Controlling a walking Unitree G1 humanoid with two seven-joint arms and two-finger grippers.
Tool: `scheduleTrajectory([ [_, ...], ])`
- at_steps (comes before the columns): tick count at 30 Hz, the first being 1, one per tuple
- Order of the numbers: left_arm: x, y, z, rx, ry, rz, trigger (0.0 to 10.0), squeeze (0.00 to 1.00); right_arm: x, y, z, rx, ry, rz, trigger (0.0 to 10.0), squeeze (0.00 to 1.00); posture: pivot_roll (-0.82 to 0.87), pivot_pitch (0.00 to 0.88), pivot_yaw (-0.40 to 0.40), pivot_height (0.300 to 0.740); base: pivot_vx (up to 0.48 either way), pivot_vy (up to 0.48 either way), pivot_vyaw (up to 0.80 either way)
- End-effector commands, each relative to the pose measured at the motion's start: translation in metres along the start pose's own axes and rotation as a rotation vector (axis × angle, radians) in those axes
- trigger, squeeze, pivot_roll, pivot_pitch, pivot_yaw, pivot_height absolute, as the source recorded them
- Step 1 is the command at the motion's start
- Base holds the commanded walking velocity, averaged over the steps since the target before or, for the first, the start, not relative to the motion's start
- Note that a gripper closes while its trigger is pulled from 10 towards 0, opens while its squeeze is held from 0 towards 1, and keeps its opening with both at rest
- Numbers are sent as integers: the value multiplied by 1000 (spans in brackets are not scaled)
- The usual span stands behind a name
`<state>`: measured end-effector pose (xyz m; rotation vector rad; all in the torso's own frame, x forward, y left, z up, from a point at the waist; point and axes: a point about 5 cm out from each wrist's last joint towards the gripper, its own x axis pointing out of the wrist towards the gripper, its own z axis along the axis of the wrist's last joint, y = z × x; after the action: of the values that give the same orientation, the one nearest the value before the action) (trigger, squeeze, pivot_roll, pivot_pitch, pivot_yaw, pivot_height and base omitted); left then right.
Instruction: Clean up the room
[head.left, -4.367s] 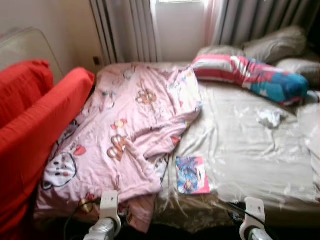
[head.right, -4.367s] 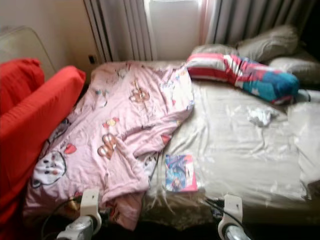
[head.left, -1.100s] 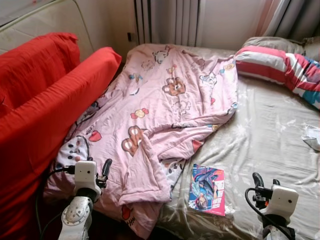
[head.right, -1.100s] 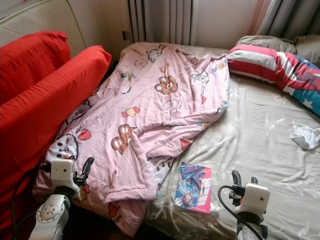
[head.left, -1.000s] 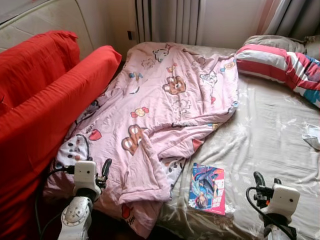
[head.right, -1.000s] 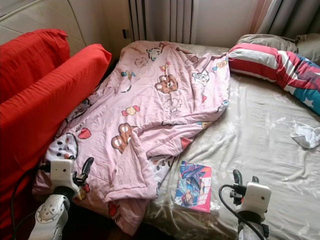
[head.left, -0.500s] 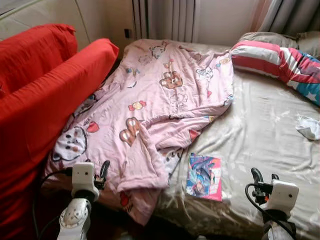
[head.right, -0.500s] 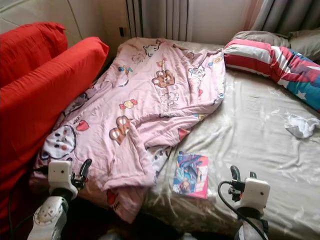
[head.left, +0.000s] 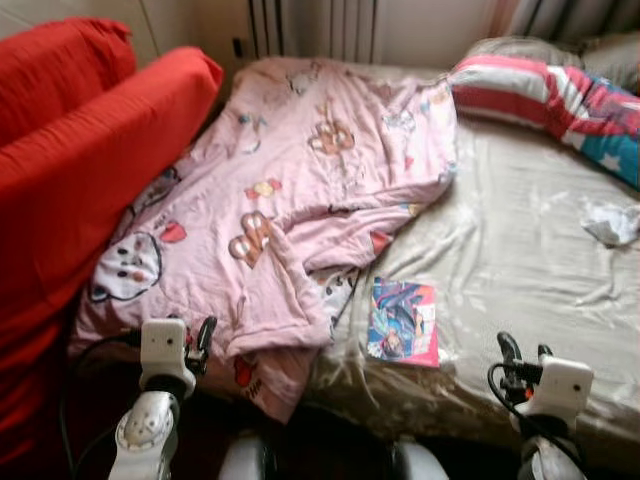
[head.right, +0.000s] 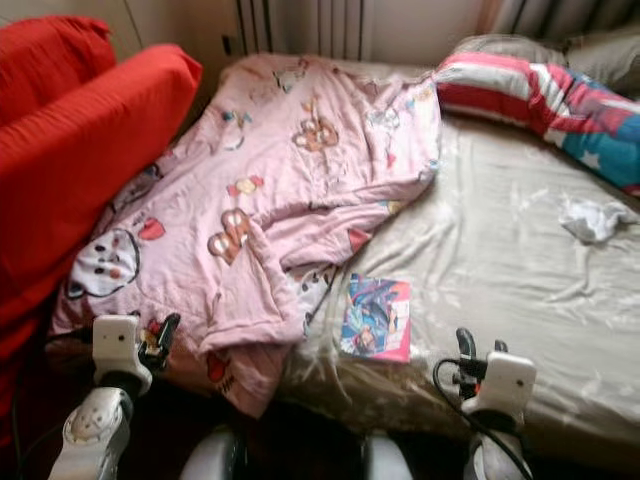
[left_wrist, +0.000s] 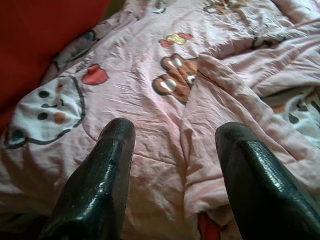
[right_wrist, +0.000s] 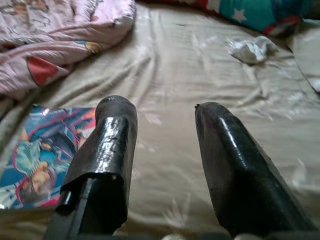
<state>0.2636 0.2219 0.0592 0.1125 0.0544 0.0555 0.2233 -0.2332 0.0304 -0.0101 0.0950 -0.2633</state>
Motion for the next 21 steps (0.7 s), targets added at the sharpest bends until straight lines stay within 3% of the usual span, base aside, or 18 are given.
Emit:
scheduleTrajectory([
  [1, -2, 2, -1, -8, 14, 13, 10000, 0, -3, -1, -4, 13, 24, -7, 10000, 0, -72, 176, 21, 646, 0, 0, 0],
  [6, -3, 1, -2, -10, 20, 14, 10000, 0, -2, -1, -6, 7, 43, -4, 10000, 0, -69, 180, 19, 646, 0, 0, 0],
  [12, -3, 2, -2, -10, 23, 21, 10000, 0, 2, 4, -4, 9, 44, 24, 10000, 0, -71, 193, 17, 613, 0, 0, 0],
  [21, -4, 3, -2, -9, 28, 25, 10000, 0, 2, 2, -2, 4, 45, 22, 10000, 0, -73, 203, 17, 613, 0, 0, 0],
])
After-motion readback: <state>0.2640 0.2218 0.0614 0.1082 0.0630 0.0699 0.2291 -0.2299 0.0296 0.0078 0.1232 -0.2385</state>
